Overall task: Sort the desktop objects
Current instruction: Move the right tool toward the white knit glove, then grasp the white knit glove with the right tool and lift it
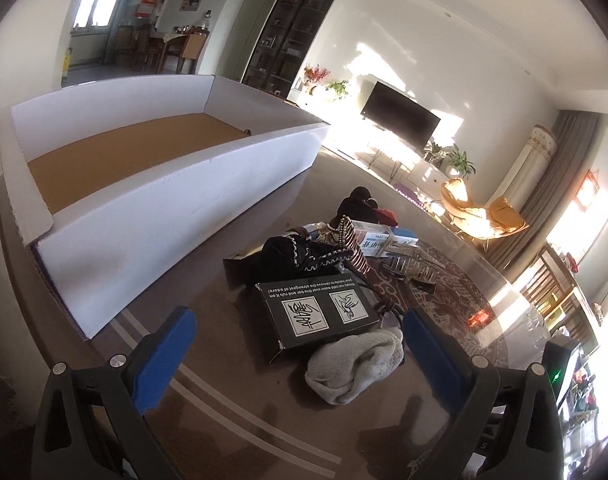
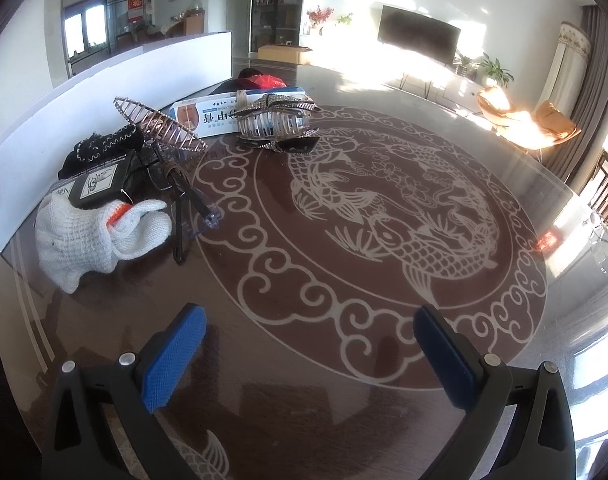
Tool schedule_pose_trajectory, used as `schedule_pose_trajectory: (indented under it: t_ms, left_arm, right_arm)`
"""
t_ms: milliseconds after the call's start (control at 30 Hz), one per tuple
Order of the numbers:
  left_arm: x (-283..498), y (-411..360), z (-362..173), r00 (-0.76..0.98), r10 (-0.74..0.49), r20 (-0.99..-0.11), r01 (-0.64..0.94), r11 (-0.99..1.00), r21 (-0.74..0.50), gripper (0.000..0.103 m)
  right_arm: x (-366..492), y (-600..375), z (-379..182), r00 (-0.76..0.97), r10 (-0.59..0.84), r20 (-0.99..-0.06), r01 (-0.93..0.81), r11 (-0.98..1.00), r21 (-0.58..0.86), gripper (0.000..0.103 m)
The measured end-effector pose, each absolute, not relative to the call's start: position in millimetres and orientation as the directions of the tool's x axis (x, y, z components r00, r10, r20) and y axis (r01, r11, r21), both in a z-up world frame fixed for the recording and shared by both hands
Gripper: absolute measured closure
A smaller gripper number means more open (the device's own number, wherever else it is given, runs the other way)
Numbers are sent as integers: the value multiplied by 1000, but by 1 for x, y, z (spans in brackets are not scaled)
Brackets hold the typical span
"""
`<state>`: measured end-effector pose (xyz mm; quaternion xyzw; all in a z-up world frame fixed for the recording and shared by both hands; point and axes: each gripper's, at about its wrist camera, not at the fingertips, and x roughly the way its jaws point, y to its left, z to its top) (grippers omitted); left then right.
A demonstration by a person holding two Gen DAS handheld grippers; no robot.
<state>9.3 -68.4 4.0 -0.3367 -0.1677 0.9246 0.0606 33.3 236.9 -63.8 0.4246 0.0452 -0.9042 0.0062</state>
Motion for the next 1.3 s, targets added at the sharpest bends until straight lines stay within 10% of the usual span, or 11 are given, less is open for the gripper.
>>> schedule_pose_trajectory:
  t_ms: [400, 967, 1067, 1300]
  left_arm:
    - [-9, 2, -26, -649, 60, -759, -34, -998, -50, 0]
    - [55, -87, 17, -700, 18, -714, 76, -992, -100, 0]
    - [52, -86, 11, -678, 39, -734, 43, -995, -93, 0]
    - [-1, -55, -15, -530, 172, -830, -146, -983, -111, 0]
  right_arm:
    - [38, 257, -56, -672, -71, -737, 38, -997, 60, 0]
    - [-3, 141, -62, -572, -366, -734, 218, -930, 294, 0]
    - [-1, 137, -62, -609, -330, -721, 245, -943, 225, 32]
    - [28, 210, -61, -601, -271, -751, 247, -958, 148, 37]
